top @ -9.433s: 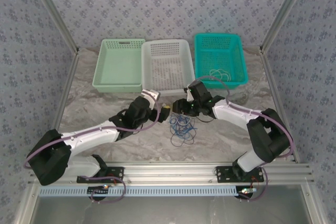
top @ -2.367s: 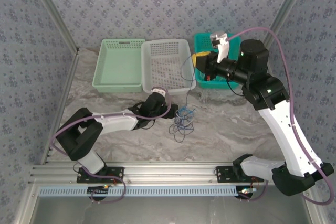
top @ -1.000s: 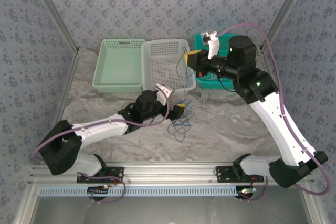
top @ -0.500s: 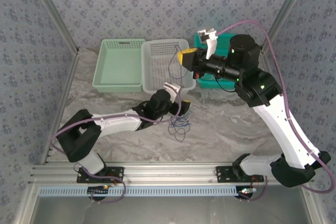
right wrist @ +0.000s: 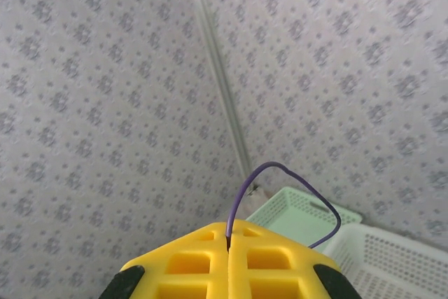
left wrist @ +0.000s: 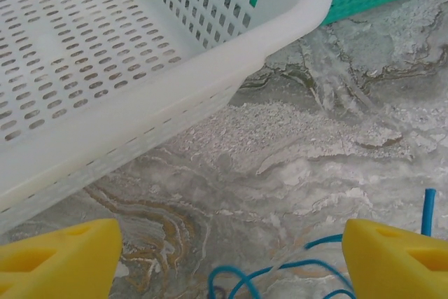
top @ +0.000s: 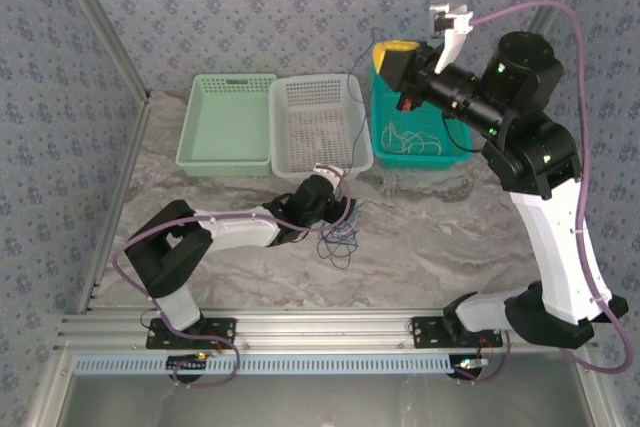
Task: Untangle the cables
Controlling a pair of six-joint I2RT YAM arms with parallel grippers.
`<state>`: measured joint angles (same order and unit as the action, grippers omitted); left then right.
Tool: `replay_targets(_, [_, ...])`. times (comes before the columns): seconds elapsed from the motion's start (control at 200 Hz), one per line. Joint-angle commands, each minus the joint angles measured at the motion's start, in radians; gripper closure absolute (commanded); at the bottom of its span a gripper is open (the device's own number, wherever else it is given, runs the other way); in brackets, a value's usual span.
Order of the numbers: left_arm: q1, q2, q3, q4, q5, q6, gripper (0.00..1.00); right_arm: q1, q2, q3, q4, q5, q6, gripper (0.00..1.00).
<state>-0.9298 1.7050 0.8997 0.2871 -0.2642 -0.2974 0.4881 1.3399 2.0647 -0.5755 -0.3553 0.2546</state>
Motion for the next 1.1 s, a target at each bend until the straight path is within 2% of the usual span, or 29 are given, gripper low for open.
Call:
replay_targets(0.0, [-0.003,-0.005,-0.021,-0.009,-0.043,-0.017,0.16,-0.058,0.032,0.046,-0.014,-0.011,0.016,1.00])
replay_targets(0.155, [-0.003,-0.072,-0.066,0.020,-0.099,-0.036,0.08,-0.105,0.083,0.049,0.036,-0.007,0.011,1.00])
replay_targets(0.275, [-0.003,-0.122,-0.068,-0.062,-0.155,-0.033,0.01,-0.152,0.140,0.123,0.057,-0.010,0.013,1.00])
replay_targets(0.455, [-0.003,-0.222,-0.134,-0.097,-0.229,-0.034,0.01,-0.175,0.262,0.282,0.024,-0.041,0.034,1.00])
replay_targets(0.6, [0.005,-0.266,-0.173,-0.105,-0.251,-0.025,0.01,-0.201,0.291,0.314,0.163,-0.073,0.151,1.00])
replay_targets(0.67, [0.009,-0.276,-0.184,-0.107,-0.259,-0.031,0.01,-0.185,0.343,0.424,0.140,-0.099,0.175,1.00])
replay_targets(0.8, [0.009,-0.312,-0.203,-0.037,-0.238,-0.019,0.01,-0.143,0.434,0.612,0.045,-0.105,0.176,1.00])
replay_targets(1.094, [0.009,-0.318,-0.159,0.208,-0.068,0.064,0.01,-0.078,0.434,0.585,0.043,-0.101,0.169,1.00])
